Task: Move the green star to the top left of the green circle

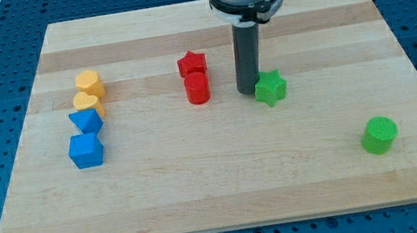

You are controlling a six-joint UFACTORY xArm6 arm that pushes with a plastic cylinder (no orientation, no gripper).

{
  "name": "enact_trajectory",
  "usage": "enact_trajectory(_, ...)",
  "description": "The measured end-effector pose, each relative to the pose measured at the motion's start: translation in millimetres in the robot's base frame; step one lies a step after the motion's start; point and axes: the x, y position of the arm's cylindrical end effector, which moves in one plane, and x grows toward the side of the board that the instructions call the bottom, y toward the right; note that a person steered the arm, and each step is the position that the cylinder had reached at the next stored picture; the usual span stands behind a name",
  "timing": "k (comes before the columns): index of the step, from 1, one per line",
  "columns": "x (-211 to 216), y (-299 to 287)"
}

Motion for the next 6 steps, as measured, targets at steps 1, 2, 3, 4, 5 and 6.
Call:
enact_trajectory(1,0.0,-20.5)
enact_trajectory(2,10.5,13.5)
enact_trajectory(3,33.9,76.3)
enact_trajectory(4,36.8,88.4)
enact_trajectory(5,69.9,112.2)
enact_trajectory(6,71.2,105.0)
